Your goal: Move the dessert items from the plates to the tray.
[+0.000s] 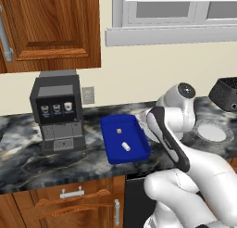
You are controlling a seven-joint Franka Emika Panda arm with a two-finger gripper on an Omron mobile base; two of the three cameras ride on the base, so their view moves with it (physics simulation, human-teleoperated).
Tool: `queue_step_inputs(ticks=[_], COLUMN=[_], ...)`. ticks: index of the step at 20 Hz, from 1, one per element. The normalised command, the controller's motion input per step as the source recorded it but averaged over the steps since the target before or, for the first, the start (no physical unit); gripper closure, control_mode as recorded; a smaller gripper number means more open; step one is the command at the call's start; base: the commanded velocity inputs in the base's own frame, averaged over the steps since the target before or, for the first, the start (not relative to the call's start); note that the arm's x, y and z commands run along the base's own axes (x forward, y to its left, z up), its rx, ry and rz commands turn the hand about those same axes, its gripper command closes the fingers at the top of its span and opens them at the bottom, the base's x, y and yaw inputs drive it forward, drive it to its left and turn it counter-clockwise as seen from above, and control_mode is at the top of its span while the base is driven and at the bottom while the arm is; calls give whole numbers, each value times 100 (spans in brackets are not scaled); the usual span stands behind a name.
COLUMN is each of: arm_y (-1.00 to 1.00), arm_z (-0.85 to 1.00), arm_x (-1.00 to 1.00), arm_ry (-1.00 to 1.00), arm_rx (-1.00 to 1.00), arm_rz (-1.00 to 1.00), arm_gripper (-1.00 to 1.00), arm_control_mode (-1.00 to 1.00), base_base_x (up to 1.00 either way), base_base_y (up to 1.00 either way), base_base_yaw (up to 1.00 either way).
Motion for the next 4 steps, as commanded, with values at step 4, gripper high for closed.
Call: queue_step_inputs(ticks=[4], arm_y=[-4], arm_z=[36], arm_x=[-22], arm_ry=[-8], arm_rx=[0], arm_rz=[0], arm_gripper=[-100], arm_control_mode=[-100], base_base_x=[0], base_base_y=[0], base_base_yaw=[0])
